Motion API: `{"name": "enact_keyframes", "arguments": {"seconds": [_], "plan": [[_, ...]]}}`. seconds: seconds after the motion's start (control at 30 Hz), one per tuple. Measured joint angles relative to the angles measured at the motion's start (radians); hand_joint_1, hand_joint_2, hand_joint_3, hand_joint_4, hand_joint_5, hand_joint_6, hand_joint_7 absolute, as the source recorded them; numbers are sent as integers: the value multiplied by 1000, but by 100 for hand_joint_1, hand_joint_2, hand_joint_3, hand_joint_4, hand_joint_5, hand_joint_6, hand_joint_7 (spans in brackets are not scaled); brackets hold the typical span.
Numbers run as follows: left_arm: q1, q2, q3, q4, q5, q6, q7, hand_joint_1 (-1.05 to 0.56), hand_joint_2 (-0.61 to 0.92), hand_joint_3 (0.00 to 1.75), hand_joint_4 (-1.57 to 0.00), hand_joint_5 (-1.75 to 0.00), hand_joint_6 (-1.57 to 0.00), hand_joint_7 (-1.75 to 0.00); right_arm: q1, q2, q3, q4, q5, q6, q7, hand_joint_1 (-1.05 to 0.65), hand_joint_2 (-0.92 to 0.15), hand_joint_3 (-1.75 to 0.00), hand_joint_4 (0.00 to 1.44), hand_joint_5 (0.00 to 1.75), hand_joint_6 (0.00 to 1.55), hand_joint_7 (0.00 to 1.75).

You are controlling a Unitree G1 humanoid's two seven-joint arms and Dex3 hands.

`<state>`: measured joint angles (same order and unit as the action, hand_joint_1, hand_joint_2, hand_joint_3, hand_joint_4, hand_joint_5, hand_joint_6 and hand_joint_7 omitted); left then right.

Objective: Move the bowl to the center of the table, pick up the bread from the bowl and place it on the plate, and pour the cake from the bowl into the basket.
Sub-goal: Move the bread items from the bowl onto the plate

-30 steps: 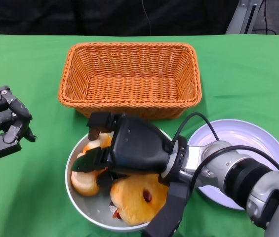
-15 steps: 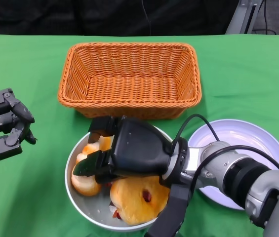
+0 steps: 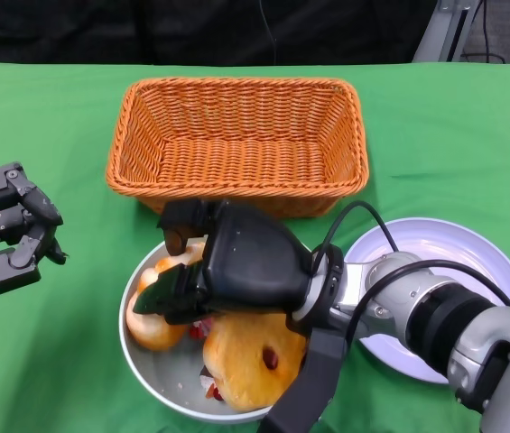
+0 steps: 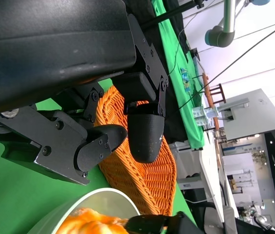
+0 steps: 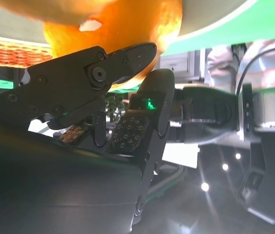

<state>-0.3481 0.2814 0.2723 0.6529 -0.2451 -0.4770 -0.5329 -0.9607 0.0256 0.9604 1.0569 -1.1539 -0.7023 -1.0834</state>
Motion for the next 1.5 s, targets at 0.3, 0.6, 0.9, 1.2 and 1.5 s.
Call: {"name": "enact_keyframes", "arguments": {"seconds": [0.3,0.6,0.9,1.2,1.5], "plan": [[-5,0,4,25,-51,31,-39,-18,76,40,-77,-175,-77,-138,0,-18,-43,-60,15,-22,-21,-33,-88,0,72,155,119,0],[-10,0,5,22,-69,64,-48,-15,86,28,-72,-174,-75,-136,11,-61,-113,-145,111,-109,96,-31,-89,-1,78,141,121,2],[-13,0,4,34,-59,45,-42,-11,92,28,-72,-173,-79,-133,56,-81,-172,-214,179,-153,232,-29,-89,0,80,133,122,3],[-31,0,7,62,-63,33,-50,-16,90,25,-73,-170,-79,-129,112,-97,-234,-293,264,-137,480,-40,-91,-2,65,111,107,1],[-44,19,25,71,-127,137,-167,-37,86,0,-90,-138,-96,-85,260,-130,-283,-576,264,59,686,-78,-84,0,81,20,74,0]]}}
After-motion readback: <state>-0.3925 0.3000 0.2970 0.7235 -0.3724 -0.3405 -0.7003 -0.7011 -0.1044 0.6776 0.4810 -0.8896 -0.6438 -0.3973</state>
